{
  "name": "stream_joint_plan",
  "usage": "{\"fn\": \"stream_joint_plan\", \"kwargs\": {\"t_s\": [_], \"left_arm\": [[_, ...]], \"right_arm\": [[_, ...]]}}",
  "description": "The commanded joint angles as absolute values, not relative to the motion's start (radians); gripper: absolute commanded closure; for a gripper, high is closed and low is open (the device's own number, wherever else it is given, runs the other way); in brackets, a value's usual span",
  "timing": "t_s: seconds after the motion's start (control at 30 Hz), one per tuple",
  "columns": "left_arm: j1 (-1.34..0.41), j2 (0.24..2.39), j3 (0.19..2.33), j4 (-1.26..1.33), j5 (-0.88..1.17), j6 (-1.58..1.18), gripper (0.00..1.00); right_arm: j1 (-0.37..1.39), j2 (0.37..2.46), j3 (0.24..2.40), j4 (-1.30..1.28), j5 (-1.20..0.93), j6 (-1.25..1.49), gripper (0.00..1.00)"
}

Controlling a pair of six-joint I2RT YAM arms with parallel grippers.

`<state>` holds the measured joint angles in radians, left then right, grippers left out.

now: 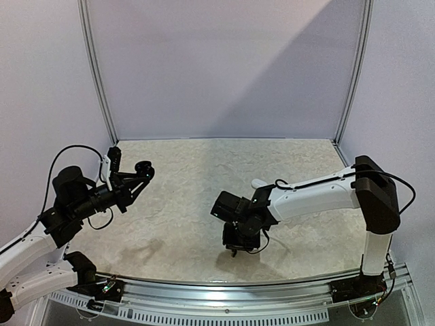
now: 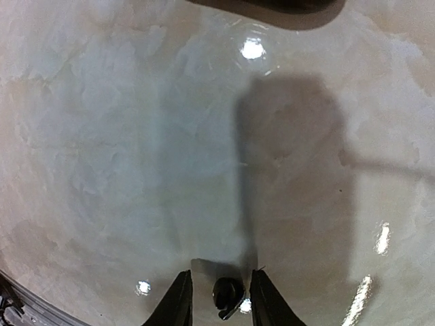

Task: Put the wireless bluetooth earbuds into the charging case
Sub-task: Pick up the left earbud from the corner of the board.

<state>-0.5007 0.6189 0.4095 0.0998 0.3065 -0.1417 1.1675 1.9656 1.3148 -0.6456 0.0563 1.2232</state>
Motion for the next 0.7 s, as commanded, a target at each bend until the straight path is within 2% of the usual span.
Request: {"fn": "stream_joint_plan", "kwargs": {"t_s": [0.0, 0.3, 0.67], "left_arm": [[-0.488, 0.614, 0.396, 0.117, 0.307, -0.132, 1.00], [-0.488, 0.614, 0.395, 0.119, 0.308, -0.130, 1.00], [-0.488, 0.611, 0.397, 0.116, 0.313, -0.131, 1.00]], "right_arm": [[1.182, 2.020, 1.399, -0.778, 0.099, 1.179, 0.71], [1.203, 2.068, 1.484, -0.912, 0.133, 1.154, 0.75], [1.203, 2.078, 1.477, -0.857, 0.109, 1.108, 0.78]]}}
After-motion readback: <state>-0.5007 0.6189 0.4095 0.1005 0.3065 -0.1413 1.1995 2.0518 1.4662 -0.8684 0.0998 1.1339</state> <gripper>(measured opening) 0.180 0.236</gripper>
